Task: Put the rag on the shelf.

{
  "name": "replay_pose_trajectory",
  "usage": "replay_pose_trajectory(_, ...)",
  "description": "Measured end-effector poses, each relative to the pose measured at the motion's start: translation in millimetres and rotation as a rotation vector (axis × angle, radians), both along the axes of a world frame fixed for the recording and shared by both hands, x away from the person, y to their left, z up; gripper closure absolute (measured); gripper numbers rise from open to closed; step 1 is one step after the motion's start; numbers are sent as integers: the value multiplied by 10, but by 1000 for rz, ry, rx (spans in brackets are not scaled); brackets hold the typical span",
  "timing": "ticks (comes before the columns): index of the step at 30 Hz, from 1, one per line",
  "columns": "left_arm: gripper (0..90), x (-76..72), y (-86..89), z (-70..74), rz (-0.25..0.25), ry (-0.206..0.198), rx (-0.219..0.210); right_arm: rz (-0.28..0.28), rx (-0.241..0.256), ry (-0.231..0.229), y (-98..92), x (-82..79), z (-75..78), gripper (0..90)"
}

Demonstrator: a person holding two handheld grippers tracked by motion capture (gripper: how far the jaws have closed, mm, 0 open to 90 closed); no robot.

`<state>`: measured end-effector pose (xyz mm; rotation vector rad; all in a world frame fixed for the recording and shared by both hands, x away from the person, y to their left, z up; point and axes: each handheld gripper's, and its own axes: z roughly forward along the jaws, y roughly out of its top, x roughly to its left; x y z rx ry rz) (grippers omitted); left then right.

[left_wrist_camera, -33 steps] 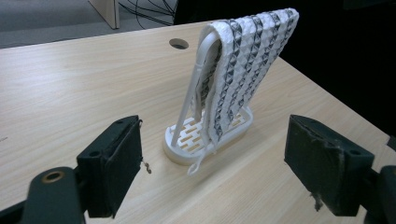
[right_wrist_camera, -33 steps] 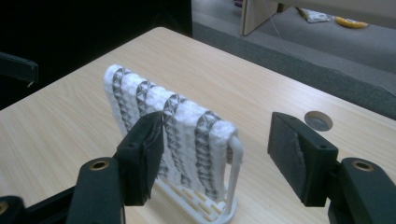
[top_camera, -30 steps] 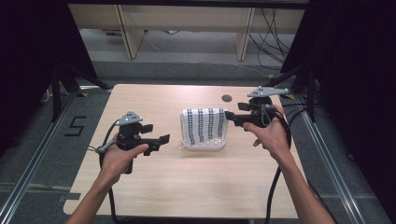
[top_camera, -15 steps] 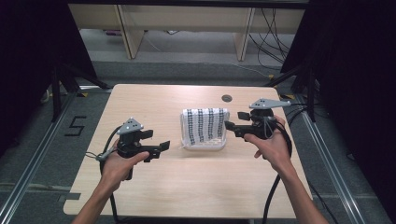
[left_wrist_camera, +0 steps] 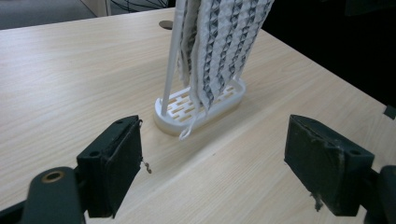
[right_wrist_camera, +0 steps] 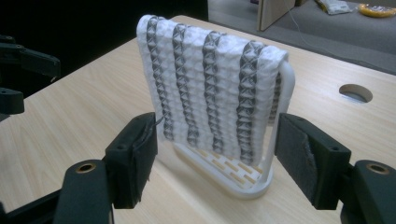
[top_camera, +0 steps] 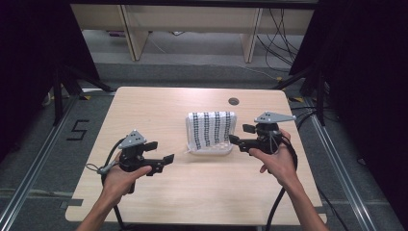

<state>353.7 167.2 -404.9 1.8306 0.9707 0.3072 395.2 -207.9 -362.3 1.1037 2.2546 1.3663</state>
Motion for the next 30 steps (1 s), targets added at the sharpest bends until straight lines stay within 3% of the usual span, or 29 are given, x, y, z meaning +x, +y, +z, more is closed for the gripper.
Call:
replay_pose_trajectory(2,186,-18,23,-26,8,2,-2,-10,-6,13,0,-23,-18,310)
replay_pose_trajectory(3,186,-30,32,-40,10,2,0,4,-9,-12,-6,-10,-38,309)
replay_pose_trajectory(5,186,-43,36,-56,6,3,3,-6,1,13,3,-37,-44,309)
replay_pose_trajectory(8,187,-81,50,-98,5,-3,1,2,-13,-13,-4,-42,-85,305)
replay_pose_trajectory(9,187,-90,53,-114,3,-5,-11,6,-4,7,1,-58,-89,305)
replay_pose_trajectory(15,185,-146,84,-228,10,-9,-2,1,0,6,9,-120,-137,302)
replay_pose_trajectory(19,184,-176,121,-308,2,-14,-7,10,-17,-26,19,-154,-193,302)
replay_pose_trajectory(20,182,-184,130,-328,-2,-14,-13,11,-7,-4,34,-177,-206,303)
replay_pose_trajectory(25,177,-206,195,-393,4,-9,-27,29,-24,-21,45,-203,-265,303)
replay_pose_trajectory(29,176,-229,213,-409,11,-9,-24,24,-13,11,64,-246,-291,302)
replay_pose_trajectory(30,177,-238,216,-427,6,-8,-25,31,-21,-16,59,-238,-306,302)
